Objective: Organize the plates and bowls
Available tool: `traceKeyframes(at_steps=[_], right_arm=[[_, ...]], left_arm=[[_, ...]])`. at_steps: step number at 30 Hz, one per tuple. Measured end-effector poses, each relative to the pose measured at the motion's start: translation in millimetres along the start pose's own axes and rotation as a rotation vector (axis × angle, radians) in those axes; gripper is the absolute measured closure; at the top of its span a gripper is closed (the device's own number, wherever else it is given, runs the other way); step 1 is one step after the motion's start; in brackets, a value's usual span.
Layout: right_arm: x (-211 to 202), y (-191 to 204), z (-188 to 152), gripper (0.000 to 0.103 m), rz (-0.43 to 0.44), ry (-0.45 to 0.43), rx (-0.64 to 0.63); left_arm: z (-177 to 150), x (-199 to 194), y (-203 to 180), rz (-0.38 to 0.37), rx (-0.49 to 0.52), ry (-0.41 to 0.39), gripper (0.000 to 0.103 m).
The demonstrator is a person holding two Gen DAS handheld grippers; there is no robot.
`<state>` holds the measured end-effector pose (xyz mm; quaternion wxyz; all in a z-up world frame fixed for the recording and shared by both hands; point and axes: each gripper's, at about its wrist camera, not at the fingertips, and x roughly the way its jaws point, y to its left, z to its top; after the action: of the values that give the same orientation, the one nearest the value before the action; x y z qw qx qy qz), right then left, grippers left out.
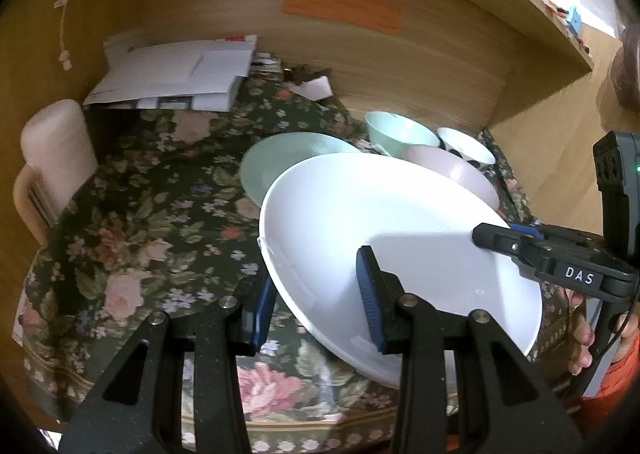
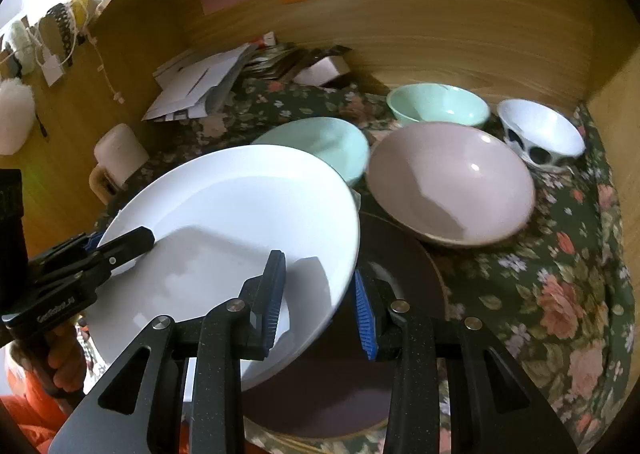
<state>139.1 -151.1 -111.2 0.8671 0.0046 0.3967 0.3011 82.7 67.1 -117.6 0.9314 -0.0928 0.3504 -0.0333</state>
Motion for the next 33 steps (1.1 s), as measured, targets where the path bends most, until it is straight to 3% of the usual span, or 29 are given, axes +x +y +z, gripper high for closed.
traceKeyframes(at_steps=[33], right_arm=[[19,-53,-40,0.072,-0.011,0.089,0.134]], left_arm=[[-28,55,-27,-0.036,0.012,0.169,0.064]])
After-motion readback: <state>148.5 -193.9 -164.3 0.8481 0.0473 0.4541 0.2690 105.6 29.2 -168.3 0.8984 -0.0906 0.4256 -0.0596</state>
